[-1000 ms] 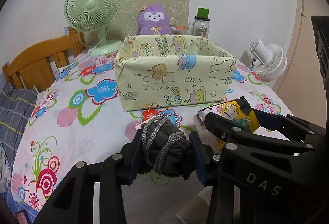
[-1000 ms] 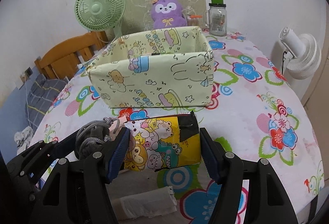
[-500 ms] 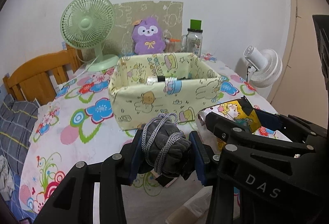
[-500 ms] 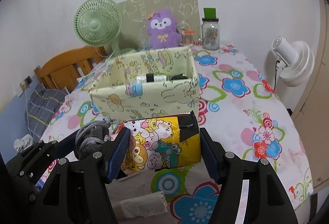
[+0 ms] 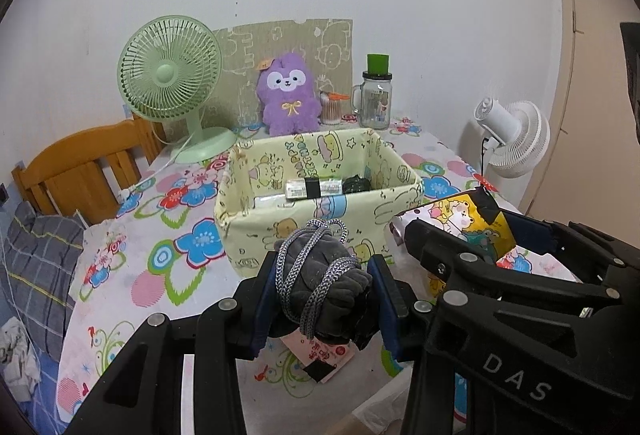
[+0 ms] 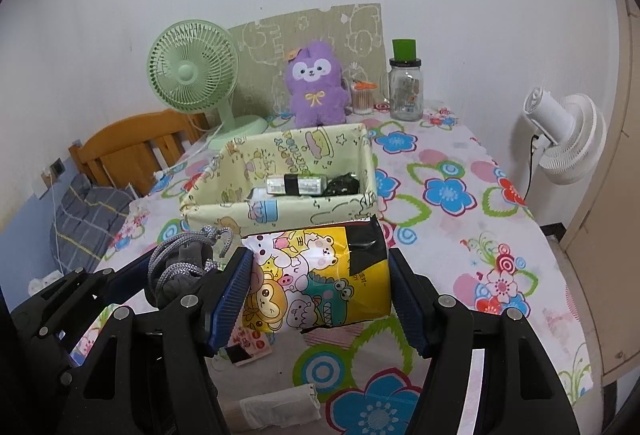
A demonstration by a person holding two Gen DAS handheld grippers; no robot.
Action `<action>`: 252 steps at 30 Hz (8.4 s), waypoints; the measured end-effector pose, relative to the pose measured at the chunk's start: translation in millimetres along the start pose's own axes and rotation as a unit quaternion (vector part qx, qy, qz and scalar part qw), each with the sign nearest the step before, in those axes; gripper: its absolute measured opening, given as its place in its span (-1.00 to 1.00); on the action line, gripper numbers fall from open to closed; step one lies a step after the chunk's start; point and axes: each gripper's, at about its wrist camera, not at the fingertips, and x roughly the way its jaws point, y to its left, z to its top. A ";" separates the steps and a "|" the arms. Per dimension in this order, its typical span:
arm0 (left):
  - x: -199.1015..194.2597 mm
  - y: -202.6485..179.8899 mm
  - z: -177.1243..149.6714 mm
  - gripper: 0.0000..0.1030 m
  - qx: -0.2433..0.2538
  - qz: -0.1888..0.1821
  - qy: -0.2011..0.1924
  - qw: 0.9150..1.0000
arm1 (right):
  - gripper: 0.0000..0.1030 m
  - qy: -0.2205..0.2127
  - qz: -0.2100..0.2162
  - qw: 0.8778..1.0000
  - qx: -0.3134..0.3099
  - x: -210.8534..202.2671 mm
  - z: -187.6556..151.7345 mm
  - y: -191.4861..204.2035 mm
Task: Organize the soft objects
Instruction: 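Lift both held items and carry them over the fabric box, then lower both items into the box and open the left gripper while the right releases, then raise both open grippers out of the fabric box and pull back, then lower both grippers toward the pink wipe pack and white rolled pad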
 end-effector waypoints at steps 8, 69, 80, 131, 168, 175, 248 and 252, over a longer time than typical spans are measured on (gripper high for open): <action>-5.3 -1.4 13.4 -0.12 0.001 0.003 -0.008 1.000 | 0.35 -0.011 0.004 1.000 -0.002 -7.6 13.6 1.6; 57.3 32.3 81.9 -0.12 -0.009 0.012 0.000 1.000 | 0.36 -0.007 0.010 1.000 -0.009 59.9 87.6 14.0; 84.5 41.0 92.5 -0.12 -0.012 0.012 0.010 1.000 | 0.36 0.008 0.006 1.000 -0.008 88.4 98.6 12.5; 118.9 56.7 76.4 0.77 -0.006 0.017 0.055 0.998 | 0.69 0.073 -0.007 0.997 -0.025 141.2 91.6 20.9; 51.1 29.1 53.9 0.87 0.009 -0.005 0.020 1.000 | 0.70 0.029 -0.018 0.999 -0.019 63.2 60.6 18.6; 41.9 25.9 48.2 0.87 0.008 -0.008 0.015 1.000 | 0.70 0.025 -0.017 0.999 -0.018 54.1 52.8 19.7; 19.3 -22.6 -61.0 0.79 0.013 -0.055 0.041 0.998 | 0.70 0.039 -0.038 0.999 0.004 17.5 -69.2 -13.0; 21.4 -27.1 -65.3 0.79 0.018 -0.057 0.048 0.997 | 0.70 0.044 -0.038 0.998 0.004 18.7 -74.4 -13.6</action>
